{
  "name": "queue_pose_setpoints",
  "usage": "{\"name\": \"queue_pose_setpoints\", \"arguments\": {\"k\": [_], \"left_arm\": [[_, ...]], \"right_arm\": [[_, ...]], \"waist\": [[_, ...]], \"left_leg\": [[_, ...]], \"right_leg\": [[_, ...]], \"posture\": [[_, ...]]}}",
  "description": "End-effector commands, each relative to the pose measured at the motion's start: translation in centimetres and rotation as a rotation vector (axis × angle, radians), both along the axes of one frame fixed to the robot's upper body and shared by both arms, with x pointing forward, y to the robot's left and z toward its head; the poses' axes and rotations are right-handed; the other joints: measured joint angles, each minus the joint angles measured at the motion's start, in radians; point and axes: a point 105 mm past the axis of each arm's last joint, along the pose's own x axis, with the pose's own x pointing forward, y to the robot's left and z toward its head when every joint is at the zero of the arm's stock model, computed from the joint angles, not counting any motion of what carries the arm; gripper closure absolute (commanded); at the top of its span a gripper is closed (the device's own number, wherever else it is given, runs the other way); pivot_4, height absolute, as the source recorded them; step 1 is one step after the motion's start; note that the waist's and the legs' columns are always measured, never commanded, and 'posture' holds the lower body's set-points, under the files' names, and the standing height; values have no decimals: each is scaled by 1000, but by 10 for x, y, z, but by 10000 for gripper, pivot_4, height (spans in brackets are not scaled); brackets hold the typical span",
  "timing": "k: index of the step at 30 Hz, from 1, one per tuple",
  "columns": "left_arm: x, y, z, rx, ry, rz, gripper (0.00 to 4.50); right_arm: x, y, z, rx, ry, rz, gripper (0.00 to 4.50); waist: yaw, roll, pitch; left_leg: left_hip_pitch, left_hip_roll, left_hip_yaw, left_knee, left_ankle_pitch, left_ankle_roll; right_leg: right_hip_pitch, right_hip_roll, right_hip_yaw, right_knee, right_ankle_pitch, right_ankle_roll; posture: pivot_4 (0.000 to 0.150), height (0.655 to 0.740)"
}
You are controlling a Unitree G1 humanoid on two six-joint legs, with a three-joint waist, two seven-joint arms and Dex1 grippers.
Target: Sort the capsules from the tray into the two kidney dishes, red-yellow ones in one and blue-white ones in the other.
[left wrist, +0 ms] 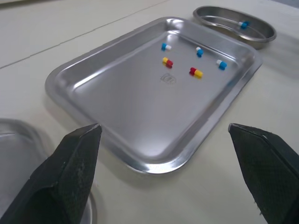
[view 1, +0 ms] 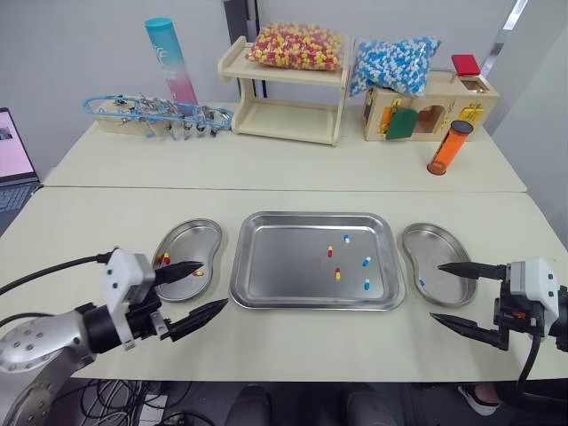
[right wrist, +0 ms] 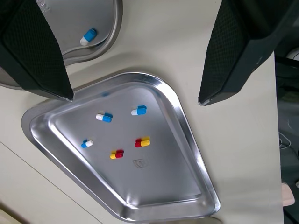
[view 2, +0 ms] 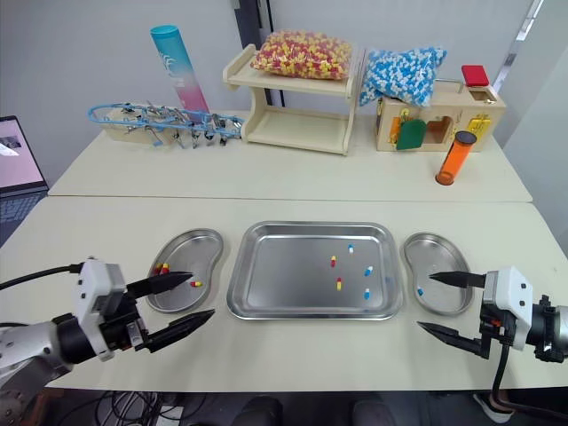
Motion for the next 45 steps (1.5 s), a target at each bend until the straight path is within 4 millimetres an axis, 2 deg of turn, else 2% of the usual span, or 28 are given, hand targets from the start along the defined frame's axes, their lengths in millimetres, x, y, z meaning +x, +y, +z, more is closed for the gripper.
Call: {"name": "queue_pose_setpoints", "arguments": {"k": [1,4,8,11,23,28,37,45], "left_arm": [[-2,-27,0,-16,15,-106,0],[6,-43,-2,-41,22,-150,0],[18,-58,-10,-52,24,-190,8559],[24,-69,-15,-48,21,-210,18321],[32,-110,-30,-103,38,-210,18321],[37,-114,-29,-102,20,-204,18321],[43,-134,-37,-19,-1,-193,18321],[47,-143,-39,7,-46,-246,18321]], "right_arm": [[-2,8,5,0,-34,17,122],[-2,13,6,3,-36,25,122],[-3,17,7,9,-35,30,0],[-4,19,8,8,-31,31,0],[-8,22,4,0,-9,9,0],[-9,22,4,0,-5,1,0],[-8,24,3,-1,2,-6,0],[-8,25,2,4,16,-16,0]], "waist": [[0,0,0],[0,0,0],[-1,0,0],[0,0,0],[1,0,0],[1,0,0],[1,0,0],[1,0,0]], "left_leg": [[0,0,0,0,0,0],[0,0,0,0,0,0],[0,0,0,0,0,0],[0,0,0,0,0,0],[0,0,0,1,0,0],[0,0,0,1,0,0],[-1,0,-1,1,0,0],[-1,0,-1,1,0,0]], "right_leg": [[0,0,0,0,0,0],[0,0,0,0,0,0],[0,0,0,0,0,0],[0,0,0,0,0,0],[0,0,0,0,0,0],[0,0,0,0,0,0],[0,0,0,0,0,0],[0,0,0,0,0,0]], "posture": [[1500,7400],[1500,7400],[1500,7400],[1500,7400],[1500,7400],[1500,7400],[1500,7400],[1500,7400]]}}
